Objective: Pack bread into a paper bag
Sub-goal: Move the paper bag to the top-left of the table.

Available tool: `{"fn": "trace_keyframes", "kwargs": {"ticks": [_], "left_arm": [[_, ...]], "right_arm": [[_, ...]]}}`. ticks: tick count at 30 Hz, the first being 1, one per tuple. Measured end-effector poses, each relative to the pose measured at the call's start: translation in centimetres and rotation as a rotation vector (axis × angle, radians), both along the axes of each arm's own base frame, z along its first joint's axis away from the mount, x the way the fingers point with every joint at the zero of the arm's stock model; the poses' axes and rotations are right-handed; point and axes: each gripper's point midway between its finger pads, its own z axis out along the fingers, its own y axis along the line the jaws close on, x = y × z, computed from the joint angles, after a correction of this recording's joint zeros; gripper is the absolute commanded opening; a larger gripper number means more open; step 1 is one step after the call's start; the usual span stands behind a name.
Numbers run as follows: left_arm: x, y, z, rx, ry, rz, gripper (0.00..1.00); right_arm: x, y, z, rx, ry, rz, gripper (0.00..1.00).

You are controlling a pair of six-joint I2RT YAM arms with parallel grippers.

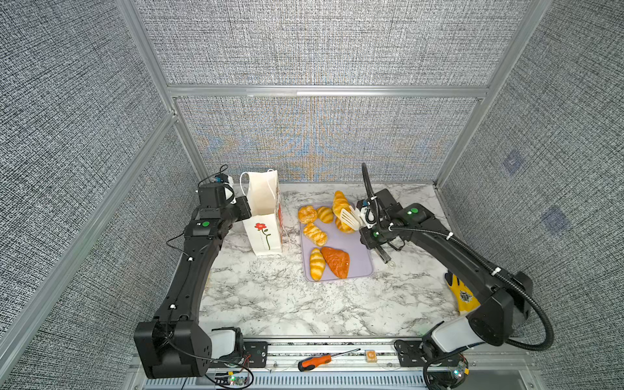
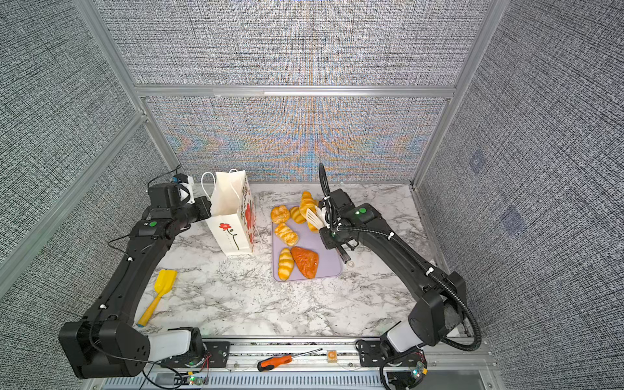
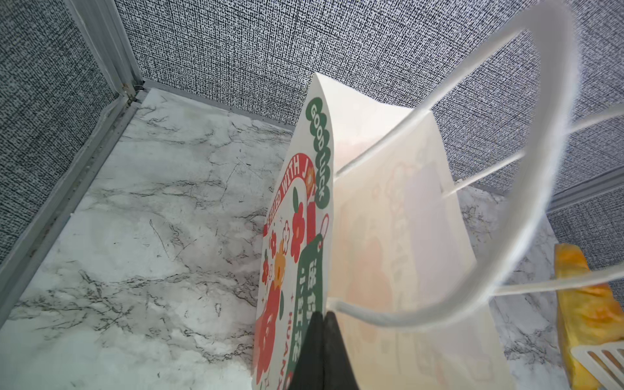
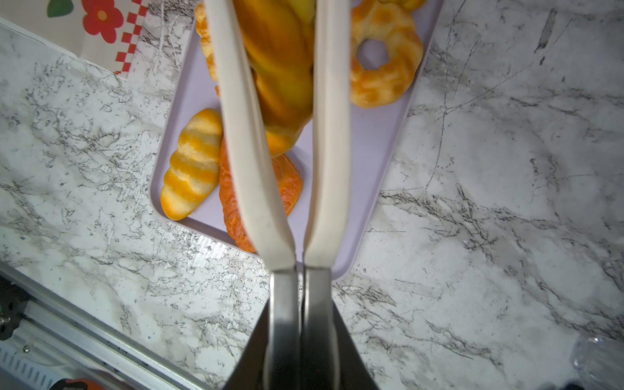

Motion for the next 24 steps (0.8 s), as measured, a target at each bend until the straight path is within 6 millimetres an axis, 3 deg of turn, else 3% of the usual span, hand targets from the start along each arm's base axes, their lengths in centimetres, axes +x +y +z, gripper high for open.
{"fn": "trace_keyframes", "kwargs": {"ticks": [7,24], "left_arm": [[-0.4,-0.4,0.0,-0.106,-0.012,0.038,0.00],[-0.9,-0.5,-0.3,-0.265,-0.010,0.121,0.00]], "right_arm": [[0.6,1.1,1.3,0.039,-0.019,0.026,0.22],[0.8,2.0,1.6,0.064,-0.021,0.076,0.22]]}}
